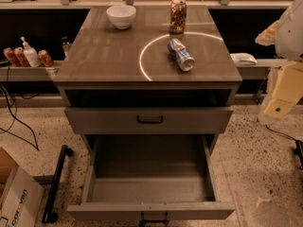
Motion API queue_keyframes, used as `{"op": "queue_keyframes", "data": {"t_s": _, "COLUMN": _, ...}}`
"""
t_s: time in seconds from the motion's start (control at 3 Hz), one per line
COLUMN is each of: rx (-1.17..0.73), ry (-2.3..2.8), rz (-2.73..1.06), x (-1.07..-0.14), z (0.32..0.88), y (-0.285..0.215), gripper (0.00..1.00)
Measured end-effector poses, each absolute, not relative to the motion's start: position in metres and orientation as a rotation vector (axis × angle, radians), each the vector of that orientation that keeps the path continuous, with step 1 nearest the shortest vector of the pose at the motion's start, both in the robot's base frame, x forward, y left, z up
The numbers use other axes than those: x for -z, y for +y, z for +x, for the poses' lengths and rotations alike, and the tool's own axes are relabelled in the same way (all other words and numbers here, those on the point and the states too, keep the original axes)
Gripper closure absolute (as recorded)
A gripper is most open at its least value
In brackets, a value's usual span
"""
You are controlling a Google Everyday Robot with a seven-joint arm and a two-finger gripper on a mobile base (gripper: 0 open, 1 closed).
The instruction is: Place redbull can into middle drawer
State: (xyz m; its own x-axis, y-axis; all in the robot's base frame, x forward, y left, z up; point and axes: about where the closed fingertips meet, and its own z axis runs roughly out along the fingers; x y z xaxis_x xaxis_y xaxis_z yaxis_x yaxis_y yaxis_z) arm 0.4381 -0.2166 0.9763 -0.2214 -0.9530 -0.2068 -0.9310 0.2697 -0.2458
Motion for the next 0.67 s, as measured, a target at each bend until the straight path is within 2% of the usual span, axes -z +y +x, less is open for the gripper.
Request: {"op": "queue_keyframes", "data": {"t_s": 0.67, "rx": 0.093, "ry": 2.193, "rz": -1.632, "x": -0.98, "z": 0.454, "y": -0.211, "gripper": 0.0}}
